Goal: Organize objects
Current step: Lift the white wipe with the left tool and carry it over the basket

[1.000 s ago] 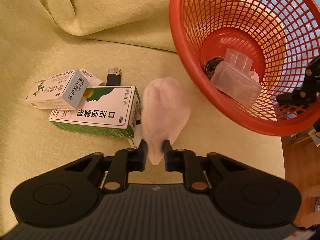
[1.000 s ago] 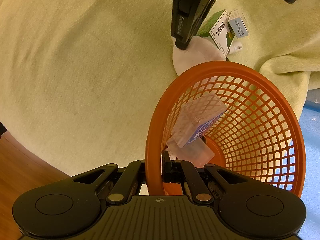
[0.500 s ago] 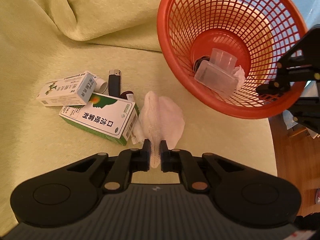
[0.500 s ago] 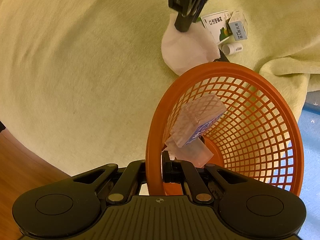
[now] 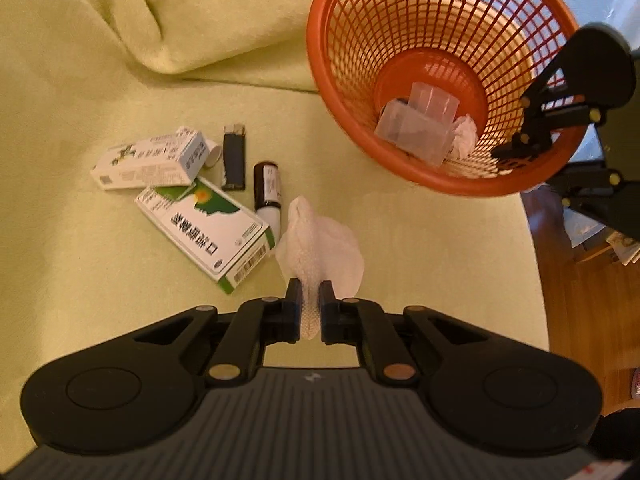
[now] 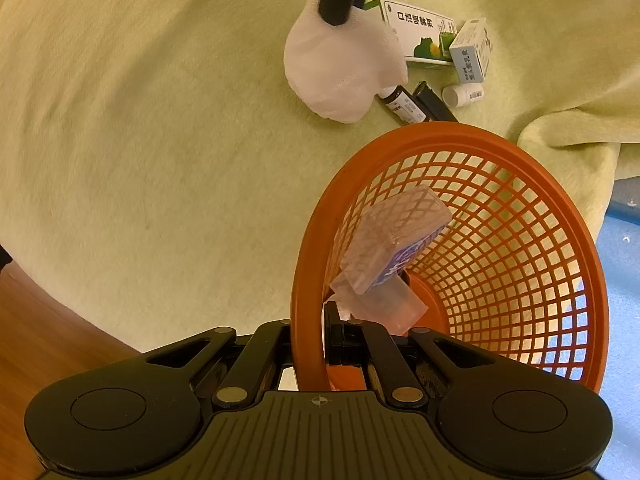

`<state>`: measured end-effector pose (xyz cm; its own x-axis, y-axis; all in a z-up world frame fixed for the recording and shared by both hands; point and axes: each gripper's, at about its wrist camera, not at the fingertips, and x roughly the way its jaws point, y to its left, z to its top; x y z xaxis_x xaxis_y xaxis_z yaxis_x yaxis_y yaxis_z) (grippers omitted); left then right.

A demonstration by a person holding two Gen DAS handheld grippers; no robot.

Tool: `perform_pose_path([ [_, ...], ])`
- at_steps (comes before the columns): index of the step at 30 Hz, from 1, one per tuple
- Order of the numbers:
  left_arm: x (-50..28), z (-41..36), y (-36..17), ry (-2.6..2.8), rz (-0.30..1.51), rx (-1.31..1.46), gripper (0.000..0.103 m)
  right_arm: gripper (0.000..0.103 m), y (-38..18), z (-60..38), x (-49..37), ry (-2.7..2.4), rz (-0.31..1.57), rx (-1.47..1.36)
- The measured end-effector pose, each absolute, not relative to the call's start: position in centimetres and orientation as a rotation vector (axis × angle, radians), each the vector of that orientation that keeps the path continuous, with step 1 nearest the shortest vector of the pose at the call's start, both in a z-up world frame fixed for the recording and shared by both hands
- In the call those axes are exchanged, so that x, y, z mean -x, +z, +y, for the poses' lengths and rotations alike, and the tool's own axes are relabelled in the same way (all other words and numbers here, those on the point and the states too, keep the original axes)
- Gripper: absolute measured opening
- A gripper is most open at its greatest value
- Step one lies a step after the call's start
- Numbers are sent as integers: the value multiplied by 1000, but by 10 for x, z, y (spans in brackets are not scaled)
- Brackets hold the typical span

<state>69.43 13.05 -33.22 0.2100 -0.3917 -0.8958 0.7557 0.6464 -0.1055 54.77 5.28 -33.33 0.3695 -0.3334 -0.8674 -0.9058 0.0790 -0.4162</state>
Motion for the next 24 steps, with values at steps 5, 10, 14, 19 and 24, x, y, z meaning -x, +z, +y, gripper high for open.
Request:
perform_pose_path([
  [5, -695, 134, -340, -798, 1108, -360, 14, 0, -334, 52, -548, 629, 1175, 1487],
  [10, -696, 129, -346, -784, 1108, -371, 27, 0, -337, 54, -547, 633, 1176, 1486],
  [14, -696, 124, -351, -779, 1105, -372, 32, 0, -338, 54, -546, 636, 1174, 1488],
  [19, -698, 117, -361, -771, 1107, -387, 36, 0, -337, 54, -544, 635, 1170, 1488],
  [24, -697, 111, -364, -782, 1113, -410, 32, 0, -340, 55, -545, 637, 1175, 1487],
])
